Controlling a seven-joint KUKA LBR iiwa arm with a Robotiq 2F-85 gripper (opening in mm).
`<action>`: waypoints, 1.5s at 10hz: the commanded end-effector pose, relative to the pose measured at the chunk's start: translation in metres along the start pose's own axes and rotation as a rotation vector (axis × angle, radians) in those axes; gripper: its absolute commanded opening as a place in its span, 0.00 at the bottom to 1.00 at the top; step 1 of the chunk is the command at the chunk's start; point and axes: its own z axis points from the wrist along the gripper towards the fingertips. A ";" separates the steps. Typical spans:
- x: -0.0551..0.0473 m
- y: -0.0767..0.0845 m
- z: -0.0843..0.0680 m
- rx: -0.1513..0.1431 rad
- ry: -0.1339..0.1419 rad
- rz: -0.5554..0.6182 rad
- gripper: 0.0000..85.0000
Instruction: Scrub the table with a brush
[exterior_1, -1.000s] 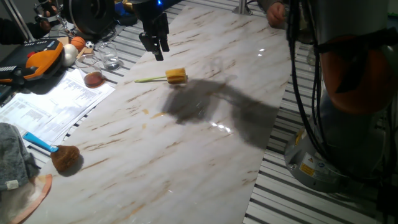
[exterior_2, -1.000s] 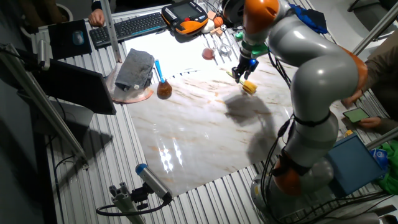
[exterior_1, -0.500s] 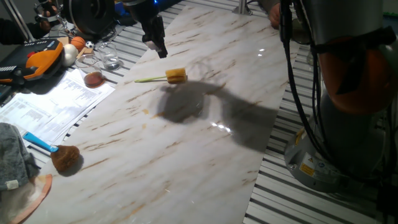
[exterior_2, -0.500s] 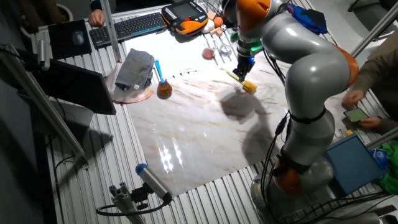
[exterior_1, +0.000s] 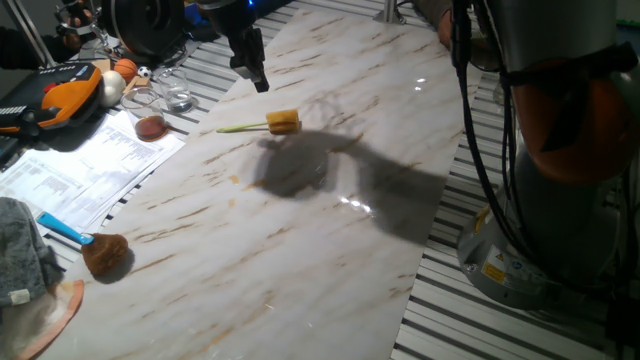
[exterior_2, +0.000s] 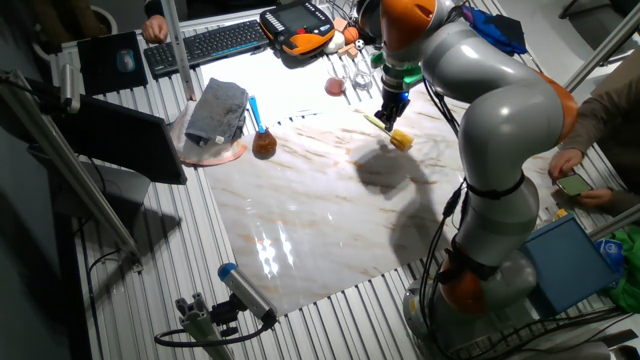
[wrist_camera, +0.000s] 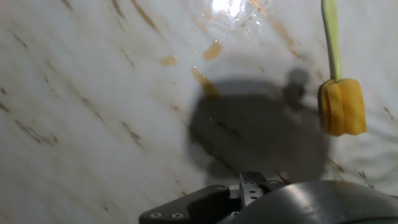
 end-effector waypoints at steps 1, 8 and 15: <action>0.000 0.000 0.000 0.000 0.000 0.000 0.00; 0.000 0.000 0.000 0.004 -0.082 0.089 0.00; 0.000 0.000 0.000 0.056 -0.086 0.145 0.00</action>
